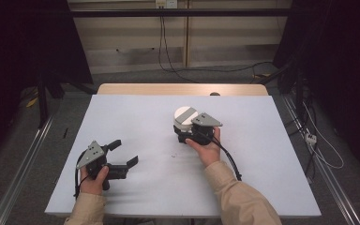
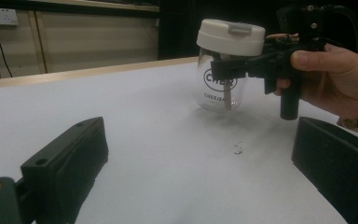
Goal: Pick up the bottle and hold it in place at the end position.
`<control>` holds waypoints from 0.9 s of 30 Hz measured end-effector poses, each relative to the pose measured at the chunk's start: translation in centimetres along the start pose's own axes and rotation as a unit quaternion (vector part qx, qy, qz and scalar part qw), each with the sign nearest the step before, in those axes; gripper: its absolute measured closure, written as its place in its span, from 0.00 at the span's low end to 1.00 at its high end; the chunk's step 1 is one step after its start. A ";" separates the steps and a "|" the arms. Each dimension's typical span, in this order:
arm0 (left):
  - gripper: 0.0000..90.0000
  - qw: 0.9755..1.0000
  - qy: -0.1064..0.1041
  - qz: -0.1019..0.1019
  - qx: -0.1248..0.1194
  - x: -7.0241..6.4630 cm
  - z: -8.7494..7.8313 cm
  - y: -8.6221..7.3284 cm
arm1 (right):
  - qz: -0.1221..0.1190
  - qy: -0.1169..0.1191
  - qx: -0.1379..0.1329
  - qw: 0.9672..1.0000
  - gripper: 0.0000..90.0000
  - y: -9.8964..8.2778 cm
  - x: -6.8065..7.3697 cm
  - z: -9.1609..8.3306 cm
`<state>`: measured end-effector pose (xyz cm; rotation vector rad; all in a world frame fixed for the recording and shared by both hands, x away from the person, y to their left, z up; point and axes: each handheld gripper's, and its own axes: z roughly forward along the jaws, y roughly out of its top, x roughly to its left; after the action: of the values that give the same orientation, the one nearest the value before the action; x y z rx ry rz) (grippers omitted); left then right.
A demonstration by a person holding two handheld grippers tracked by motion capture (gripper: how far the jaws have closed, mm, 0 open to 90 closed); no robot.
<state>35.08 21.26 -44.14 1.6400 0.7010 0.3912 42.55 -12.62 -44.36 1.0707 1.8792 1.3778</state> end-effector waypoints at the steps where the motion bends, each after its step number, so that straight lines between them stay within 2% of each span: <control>1: 0.04 1.000 0.000 0.000 0.000 0.0 0.0 0.0 | 0.000 0.001 0.001 1.000 0.21 0.0 0.0 0.1; 19: 0.04 1.000 -0.001 -0.002 -0.001 0.1 0.1 0.0 | 0.005 0.005 0.008 1.000 0.21 -0.4 0.0 1.2; 27: 0.04 1.000 0.000 -0.002 -0.002 0.1 0.0 0.0 | -0.002 0.010 0.012 1.000 0.21 -0.5 0.2 1.7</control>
<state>35.21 21.31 -44.14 1.6349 0.7036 0.3881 43.71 -11.63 -45.35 1.0688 1.9156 1.3706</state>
